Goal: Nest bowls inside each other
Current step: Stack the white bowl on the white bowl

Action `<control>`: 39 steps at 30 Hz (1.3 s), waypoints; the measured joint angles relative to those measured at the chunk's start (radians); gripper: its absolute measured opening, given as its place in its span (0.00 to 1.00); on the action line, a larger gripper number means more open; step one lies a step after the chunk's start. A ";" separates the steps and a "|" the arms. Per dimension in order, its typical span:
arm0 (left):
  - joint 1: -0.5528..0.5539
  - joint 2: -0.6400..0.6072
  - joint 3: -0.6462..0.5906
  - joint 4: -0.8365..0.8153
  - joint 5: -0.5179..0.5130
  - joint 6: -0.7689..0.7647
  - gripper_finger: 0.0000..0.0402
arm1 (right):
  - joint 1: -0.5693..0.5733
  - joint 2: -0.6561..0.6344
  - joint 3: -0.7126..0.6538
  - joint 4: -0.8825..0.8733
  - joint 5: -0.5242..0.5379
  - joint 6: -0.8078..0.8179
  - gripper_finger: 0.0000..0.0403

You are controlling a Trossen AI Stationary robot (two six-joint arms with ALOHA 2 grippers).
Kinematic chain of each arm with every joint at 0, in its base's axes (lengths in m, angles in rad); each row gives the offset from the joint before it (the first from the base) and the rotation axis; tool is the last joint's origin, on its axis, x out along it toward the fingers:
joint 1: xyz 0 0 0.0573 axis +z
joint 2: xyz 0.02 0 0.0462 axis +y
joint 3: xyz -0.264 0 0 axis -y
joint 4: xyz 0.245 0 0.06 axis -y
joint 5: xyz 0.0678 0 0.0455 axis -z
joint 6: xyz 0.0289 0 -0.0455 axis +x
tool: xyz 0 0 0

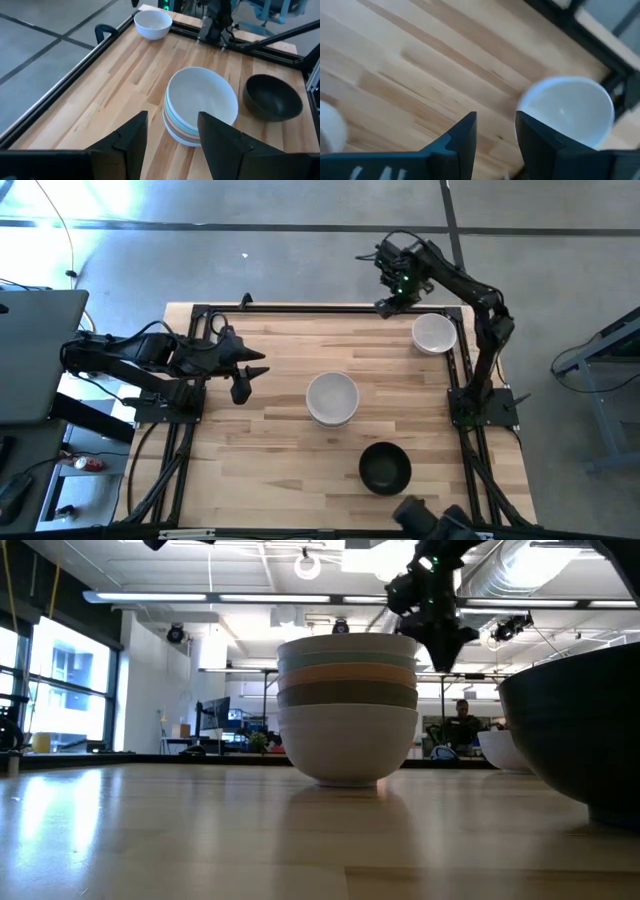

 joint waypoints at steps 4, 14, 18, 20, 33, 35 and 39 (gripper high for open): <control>0.000 0.006 0.000 0.002 0.000 -0.003 0.41 | -0.043 -0.074 -0.132 0.021 0.010 0.009 0.31; 0.000 0.022 0.001 0.059 0.004 0.016 0.41 | -0.067 -0.202 -0.431 0.170 -0.005 0.062 0.31; 0.000 0.020 0.001 0.069 0.017 0.014 0.41 | -0.066 -0.202 -0.511 0.187 0.042 0.069 0.31; 0.000 0.021 0.001 0.068 0.022 0.008 0.41 | -0.066 -0.202 -0.544 0.198 0.054 0.071 0.31; 0.000 0.021 0.001 0.069 0.025 -0.003 0.41 | -0.074 -0.201 -0.597 0.313 0.052 0.062 0.31; 0.000 0.021 0.001 0.071 0.025 -0.003 0.41 | -0.082 -0.200 -0.597 0.317 0.063 0.059 0.31; 0.000 0.021 0.001 0.076 0.025 -0.003 0.41 | -0.103 -0.199 -0.599 0.332 0.064 0.058 0.31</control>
